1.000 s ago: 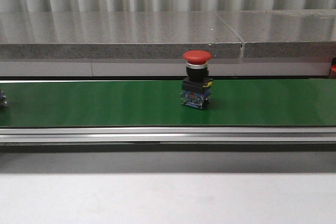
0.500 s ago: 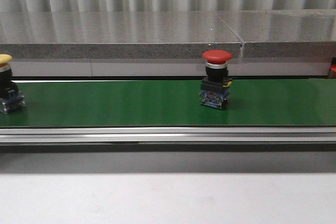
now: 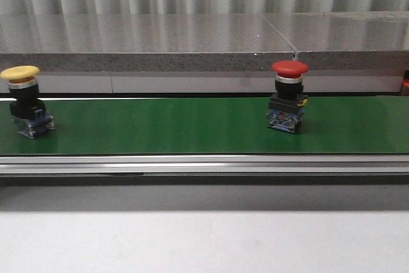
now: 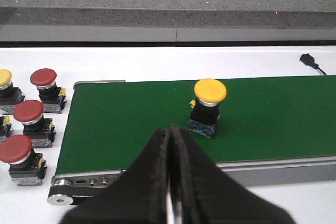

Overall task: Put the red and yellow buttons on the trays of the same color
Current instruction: 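Move the right gripper above the red button arriving on the belt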

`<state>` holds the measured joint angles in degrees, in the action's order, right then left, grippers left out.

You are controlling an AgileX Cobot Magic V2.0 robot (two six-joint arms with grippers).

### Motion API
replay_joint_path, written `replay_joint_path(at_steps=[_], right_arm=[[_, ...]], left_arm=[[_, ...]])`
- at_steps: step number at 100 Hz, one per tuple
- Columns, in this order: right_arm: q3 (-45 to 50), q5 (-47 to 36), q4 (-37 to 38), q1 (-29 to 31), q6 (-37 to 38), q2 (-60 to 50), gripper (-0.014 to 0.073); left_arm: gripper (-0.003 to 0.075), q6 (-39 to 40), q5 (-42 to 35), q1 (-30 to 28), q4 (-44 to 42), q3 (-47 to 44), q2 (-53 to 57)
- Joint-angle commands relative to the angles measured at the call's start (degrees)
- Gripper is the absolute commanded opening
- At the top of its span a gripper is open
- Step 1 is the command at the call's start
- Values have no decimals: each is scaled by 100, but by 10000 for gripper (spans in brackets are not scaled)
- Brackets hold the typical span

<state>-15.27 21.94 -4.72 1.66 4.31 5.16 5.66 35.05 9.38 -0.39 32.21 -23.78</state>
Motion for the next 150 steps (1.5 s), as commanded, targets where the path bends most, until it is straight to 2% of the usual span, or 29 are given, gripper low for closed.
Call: replay_joint_path(at_steps=[1, 10, 20, 33, 53, 63, 82, 89, 100, 124, 150], right_arm=[[-785, 655, -23, 20, -19, 699, -67], [-1451, 1467, -23, 20, -19, 1444, -67], [-2093, 1957, -68, 20, -19, 2194, -67], [-2641, 1943, -342, 20, -19, 2861, -67], [-2748, 1897, -463, 20, -19, 3477, -40], [-2748, 2078, -484, 20, -19, 3631, 94], [-2748, 2180, -649, 20, -19, 3673, 575], [-2748, 2128, -742, 20, -19, 3673, 670], [-2781, 2106, -923, 20, -224, 3812, 641], [-3200, 2104, -1760, -180, -1298, 4960, 636], [-3772, 1987, -1786, -471, -1624, 6355, 636]], left_arm=[[-20, -15, -459, 40, 39, 151, -37], [-20, -15, -459, 40, 39, 151, -37], [-20, -15, -459, 40, 39, 151, -37], [-20, -15, -459, 40, 39, 151, -37], [-20, -15, -459, 40, 39, 151, -37], [-20, -15, -459, 40, 39, 151, -37], [-20, -15, -459, 40, 39, 151, -37], [-20, -15, -459, 40, 39, 151, -37], [-20, -15, -459, 40, 39, 151, -37], [-20, -15, -459, 40, 39, 151, -37], [-20, -15, -459, 40, 39, 151, -37]])
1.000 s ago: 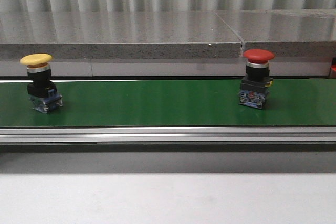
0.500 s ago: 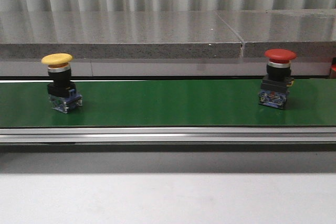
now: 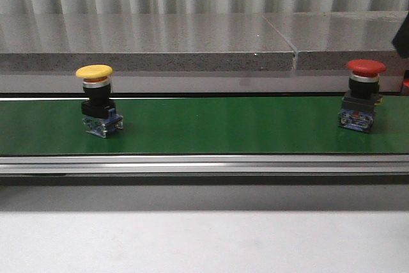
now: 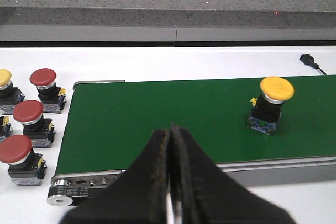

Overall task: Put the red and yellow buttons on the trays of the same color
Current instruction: 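Move the right gripper above the red button arriving on the belt, then grasp the red button with the right gripper and lift it off the belt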

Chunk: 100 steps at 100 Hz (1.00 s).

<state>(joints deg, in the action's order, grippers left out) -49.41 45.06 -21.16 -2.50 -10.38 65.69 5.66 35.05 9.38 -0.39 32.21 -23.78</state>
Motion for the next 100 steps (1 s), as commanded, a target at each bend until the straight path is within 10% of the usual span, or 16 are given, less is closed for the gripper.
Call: replay_joint_path(at_steps=[1, 38, 67, 100], right_arm=[[-375, -356, -142, -55, -160, 371, 636], [-1164, -702, 357, -55, -198, 1875, 619], [-1445, -526, 371, -40, -198, 2046, 127], [-2636, 227, 438, 1121, -198, 2080, 112]], left_arm=[[-20, -15, -459, 40, 39, 151, -37], [-20, -15, -459, 40, 39, 151, -37], [-20, -15, -459, 40, 39, 151, -37], [-20, -15, -459, 40, 39, 151, -37]])
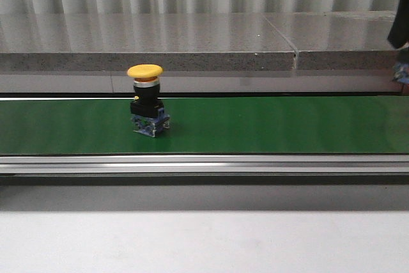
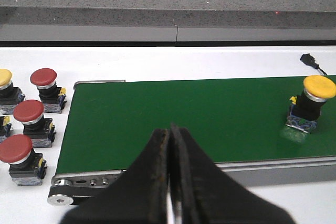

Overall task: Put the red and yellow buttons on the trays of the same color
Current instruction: 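Grasp the red button with the right gripper and lift it off the belt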

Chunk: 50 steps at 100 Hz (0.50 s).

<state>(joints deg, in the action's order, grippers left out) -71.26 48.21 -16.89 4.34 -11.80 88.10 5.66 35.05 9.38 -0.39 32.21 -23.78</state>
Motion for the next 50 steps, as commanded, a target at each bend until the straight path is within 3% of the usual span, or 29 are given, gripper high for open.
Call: replay_joint_path(at_steps=[1, 25, 50], right_arm=[[-476, -88, 11, 481, -56, -154, 112], [-1207, -167, 11, 1801, -38, 601, 112], [-1737, -340, 6, 2488, 69, 1624, 112]], left_arm=[[-20, -15, -459, 40, 39, 151, -37], [-20, -15, -459, 40, 39, 151, -37], [-20, -15, -459, 40, 39, 151, -37]])
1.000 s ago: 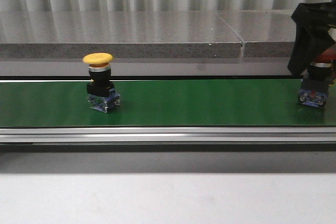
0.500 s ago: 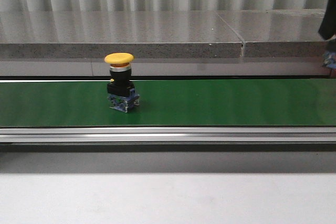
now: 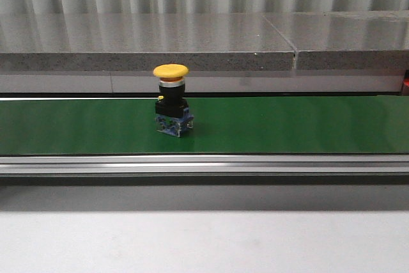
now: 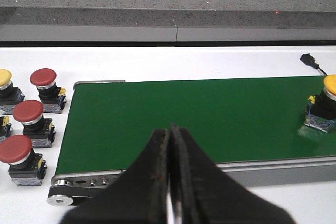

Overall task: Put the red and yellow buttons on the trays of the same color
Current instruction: 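Grasp the red button with the right gripper and lift it off the belt, then lower the red button into the red tray and open the right gripper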

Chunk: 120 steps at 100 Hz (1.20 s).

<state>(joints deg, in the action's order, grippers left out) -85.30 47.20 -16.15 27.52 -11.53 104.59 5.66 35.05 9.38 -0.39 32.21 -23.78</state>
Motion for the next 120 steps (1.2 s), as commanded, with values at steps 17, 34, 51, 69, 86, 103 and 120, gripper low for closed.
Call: replay_joint_path(at_steps=[17, 34, 51, 69, 86, 103, 120], right_arm=[[-578, -309, -74, 278, 46, 452, 112], [-615, -633, -160, 278, 46, 691, 112], [-615, -707, -167, 278, 46, 834, 115], [-615, -647, -376, 278, 46, 987, 247], [-620, -643, -388, 278, 46, 952, 496], [-633, -535, -394, 278, 46, 735, 617], [-626, -532, -431, 278, 66, 127, 616]], left_arm=[[-20, -15, -459, 40, 39, 151, -37], [-20, -15, -459, 40, 39, 151, -37], [-20, -15, -459, 40, 39, 151, -37], [-20, -15, -459, 40, 39, 151, -37], [-20, -15, -459, 40, 39, 151, -37], [-20, -15, -459, 40, 39, 151, -37], [-20, -15, -459, 40, 39, 151, -37]])
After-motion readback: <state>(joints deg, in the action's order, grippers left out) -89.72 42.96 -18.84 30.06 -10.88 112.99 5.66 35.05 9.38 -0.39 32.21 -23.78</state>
